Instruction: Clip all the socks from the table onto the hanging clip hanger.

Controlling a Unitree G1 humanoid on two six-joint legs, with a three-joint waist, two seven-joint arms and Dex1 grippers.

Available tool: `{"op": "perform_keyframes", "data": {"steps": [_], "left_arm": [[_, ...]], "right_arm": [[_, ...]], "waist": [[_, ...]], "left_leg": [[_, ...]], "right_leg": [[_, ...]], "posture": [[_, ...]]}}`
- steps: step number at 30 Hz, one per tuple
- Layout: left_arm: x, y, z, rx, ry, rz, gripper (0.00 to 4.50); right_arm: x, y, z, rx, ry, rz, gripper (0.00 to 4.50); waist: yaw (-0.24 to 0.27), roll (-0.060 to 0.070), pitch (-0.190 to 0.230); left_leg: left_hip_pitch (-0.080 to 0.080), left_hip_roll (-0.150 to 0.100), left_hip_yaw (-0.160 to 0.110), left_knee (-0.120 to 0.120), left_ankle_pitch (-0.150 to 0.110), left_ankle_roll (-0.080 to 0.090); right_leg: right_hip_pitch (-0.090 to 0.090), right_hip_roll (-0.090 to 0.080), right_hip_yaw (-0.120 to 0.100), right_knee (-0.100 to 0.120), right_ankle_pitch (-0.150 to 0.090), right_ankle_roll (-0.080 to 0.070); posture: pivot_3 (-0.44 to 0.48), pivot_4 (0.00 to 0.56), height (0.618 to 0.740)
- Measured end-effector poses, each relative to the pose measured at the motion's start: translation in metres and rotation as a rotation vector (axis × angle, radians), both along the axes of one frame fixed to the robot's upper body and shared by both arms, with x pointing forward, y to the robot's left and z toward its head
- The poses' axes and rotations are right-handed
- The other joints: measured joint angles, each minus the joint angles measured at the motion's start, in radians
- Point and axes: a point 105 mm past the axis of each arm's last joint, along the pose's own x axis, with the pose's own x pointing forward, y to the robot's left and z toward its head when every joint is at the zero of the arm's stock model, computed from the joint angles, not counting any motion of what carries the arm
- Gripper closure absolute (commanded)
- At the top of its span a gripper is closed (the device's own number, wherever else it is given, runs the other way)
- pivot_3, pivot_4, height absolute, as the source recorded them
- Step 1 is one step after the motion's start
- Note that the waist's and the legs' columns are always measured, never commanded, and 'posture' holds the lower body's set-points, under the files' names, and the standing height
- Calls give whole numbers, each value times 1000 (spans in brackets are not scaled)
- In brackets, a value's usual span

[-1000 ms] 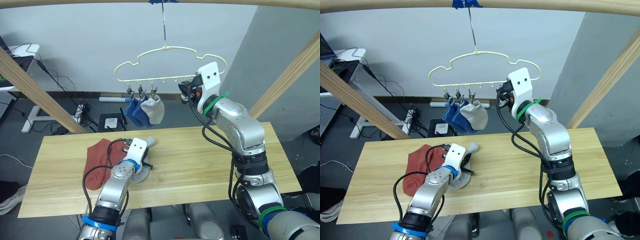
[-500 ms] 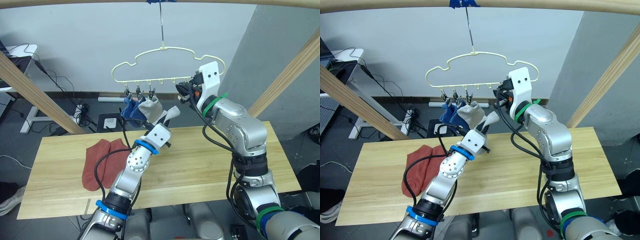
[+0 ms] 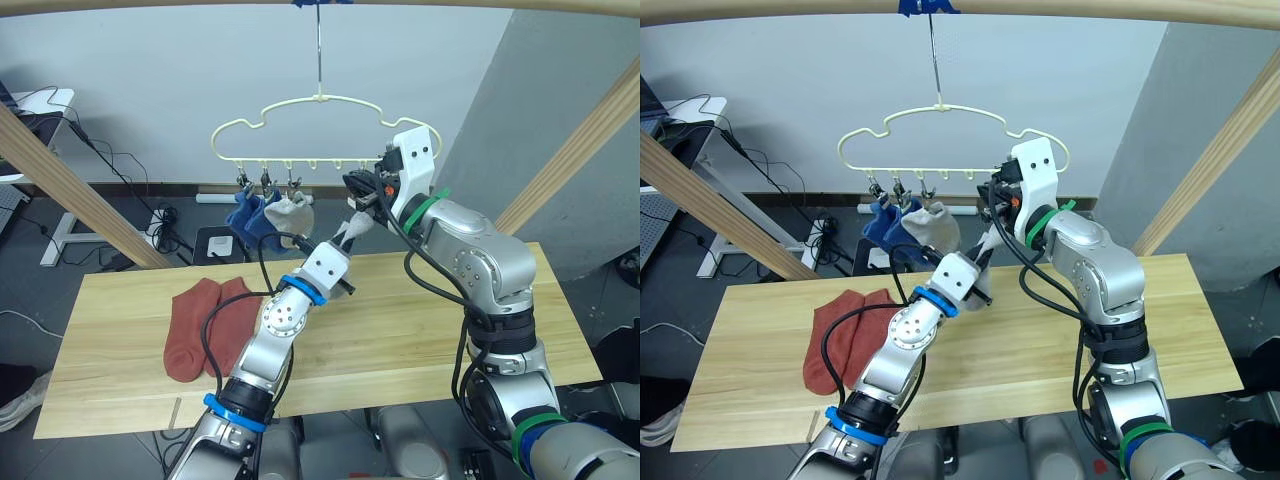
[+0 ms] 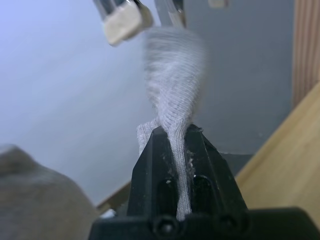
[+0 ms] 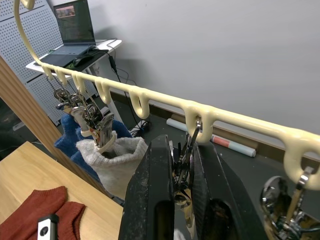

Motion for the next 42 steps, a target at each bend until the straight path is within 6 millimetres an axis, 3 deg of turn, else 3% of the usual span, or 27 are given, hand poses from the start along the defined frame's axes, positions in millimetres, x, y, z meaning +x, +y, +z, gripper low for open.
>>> {"op": "perform_keyframes", "data": {"steps": [6,20,40,42], "left_arm": [[-1,-4,-4,-40,56,-17,4500],[-1,-8,16,-137,58,-48,4500],[2,-8,23,-198,94,-44,4500],[1,-8,24,-200,92,-43,4500]], "right_arm": [[0,-1,0,-4,-1,-4,4398],[1,-5,0,-16,-6,-10,4398],[1,-5,0,-31,-13,-9,4398],[1,-5,0,-30,-13,-9,3673]], "waist": [[0,0,0],[0,0,0],[0,0,0],[0,0,0]], "left_leg": [[0,0,0,0,0,0],[0,0,0,0,0,0],[0,-1,0,0,0,0],[0,-1,0,0,0,0]], "right_leg": [[0,0,0,0,0,0],[0,0,0,0,0,0],[0,1,0,-1,0,0],[0,1,0,-1,0,0]], "posture": [[-227,269,740],[-224,271,740],[-223,272,740],[-223,272,740]]}}
